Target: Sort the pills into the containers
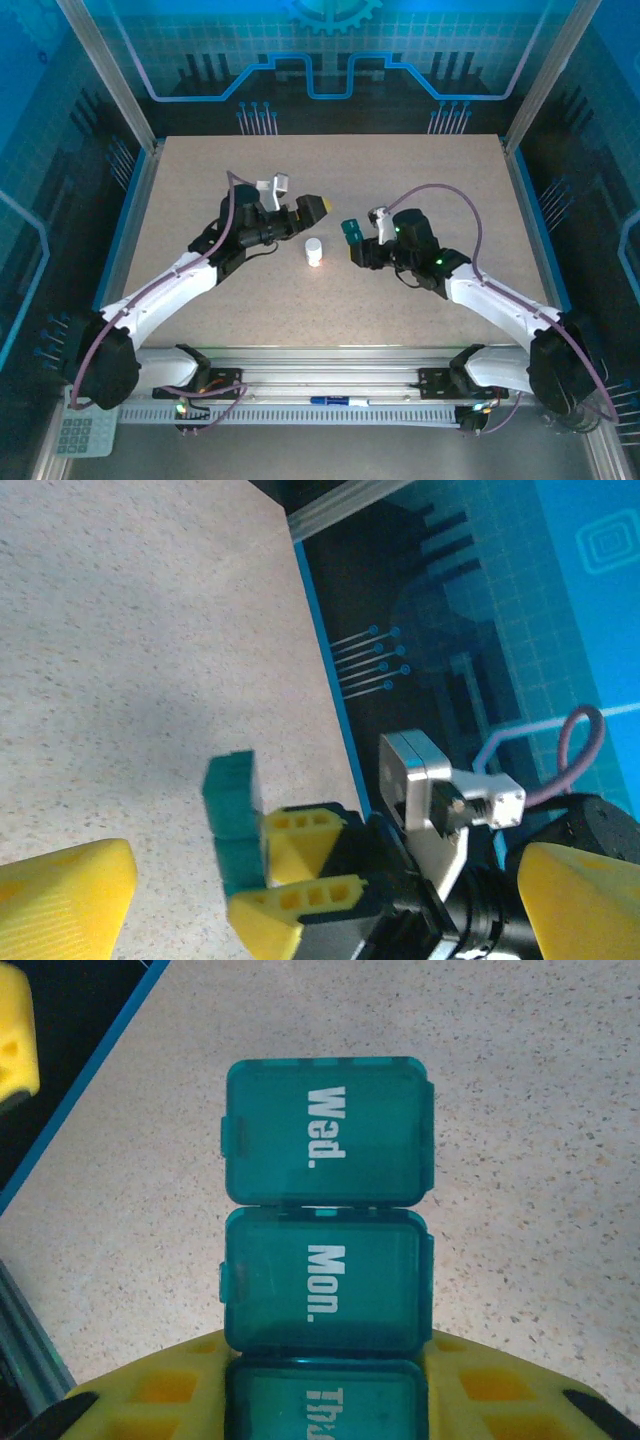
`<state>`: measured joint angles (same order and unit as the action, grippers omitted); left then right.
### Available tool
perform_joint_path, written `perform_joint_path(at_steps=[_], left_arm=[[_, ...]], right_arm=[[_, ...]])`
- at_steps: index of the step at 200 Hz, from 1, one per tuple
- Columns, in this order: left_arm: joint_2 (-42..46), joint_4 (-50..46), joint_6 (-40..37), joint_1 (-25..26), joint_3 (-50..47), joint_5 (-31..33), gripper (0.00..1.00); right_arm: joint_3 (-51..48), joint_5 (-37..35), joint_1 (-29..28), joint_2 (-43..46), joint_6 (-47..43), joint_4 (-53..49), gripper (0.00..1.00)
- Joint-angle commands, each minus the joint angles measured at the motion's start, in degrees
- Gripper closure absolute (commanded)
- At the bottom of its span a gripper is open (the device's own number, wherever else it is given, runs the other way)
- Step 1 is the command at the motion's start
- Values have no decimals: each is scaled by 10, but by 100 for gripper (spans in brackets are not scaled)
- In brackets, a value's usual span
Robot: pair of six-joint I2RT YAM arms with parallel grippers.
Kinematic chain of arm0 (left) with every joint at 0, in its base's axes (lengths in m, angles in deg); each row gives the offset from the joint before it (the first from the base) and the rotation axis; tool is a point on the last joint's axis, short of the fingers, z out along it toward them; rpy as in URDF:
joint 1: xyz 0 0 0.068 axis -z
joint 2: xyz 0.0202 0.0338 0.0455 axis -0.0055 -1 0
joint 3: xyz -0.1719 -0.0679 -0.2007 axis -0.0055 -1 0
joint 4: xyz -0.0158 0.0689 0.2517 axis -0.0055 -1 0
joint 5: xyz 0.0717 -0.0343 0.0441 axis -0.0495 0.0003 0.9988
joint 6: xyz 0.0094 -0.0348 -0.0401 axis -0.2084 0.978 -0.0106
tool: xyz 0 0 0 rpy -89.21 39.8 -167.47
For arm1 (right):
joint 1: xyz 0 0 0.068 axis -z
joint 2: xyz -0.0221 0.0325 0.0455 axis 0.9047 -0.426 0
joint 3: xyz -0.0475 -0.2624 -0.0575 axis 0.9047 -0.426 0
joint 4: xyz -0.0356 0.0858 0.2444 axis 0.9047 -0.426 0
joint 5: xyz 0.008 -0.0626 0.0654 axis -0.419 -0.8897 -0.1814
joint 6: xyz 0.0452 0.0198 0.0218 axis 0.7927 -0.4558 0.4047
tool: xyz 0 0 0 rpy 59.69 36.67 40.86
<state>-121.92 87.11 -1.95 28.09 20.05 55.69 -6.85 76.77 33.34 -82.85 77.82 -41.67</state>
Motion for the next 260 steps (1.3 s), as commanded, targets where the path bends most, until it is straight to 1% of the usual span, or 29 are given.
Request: perform_joint_path(at_steps=[1, 54, 105, 202, 260], left_arm=[[-13, 33, 18, 18, 18, -8, 1], [-30, 51, 26, 46, 19, 1, 1], [-55, 62, 28, 60, 31, 6, 1], [-79, 63, 22, 66, 52, 9, 1], [-90, 62, 22, 71, 62, 8, 1]], right_arm=[[23, 19, 7, -14, 24, 25, 64], [32, 21, 8, -20, 39, 31, 65], [33, 33, 8, -21, 52, 43, 65], [18, 50, 7, -22, 59, 55, 65], [12, 53, -5, -22, 62, 58, 65]])
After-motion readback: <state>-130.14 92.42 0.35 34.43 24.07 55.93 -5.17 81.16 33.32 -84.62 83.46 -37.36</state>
